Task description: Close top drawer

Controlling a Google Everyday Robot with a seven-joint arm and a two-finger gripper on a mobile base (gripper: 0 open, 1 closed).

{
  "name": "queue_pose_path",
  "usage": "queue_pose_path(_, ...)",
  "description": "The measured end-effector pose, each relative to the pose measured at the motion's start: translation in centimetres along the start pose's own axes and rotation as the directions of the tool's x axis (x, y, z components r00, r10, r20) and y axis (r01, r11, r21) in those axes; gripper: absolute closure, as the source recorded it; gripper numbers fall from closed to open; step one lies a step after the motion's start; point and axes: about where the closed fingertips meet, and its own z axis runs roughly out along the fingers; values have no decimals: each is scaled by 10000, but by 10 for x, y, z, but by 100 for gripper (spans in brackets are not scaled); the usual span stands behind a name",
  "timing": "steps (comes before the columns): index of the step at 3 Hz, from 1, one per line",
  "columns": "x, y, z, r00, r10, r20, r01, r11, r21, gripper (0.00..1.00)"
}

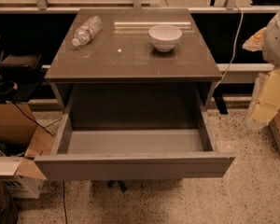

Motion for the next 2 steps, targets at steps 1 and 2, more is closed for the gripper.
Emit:
queue_pose_path(1, 0, 0, 0, 10000, 0, 0, 0, 10000, 0, 0)
queue_pose_path(2, -1, 0, -2, 10000, -7, 22, 6, 10000, 74, 10)
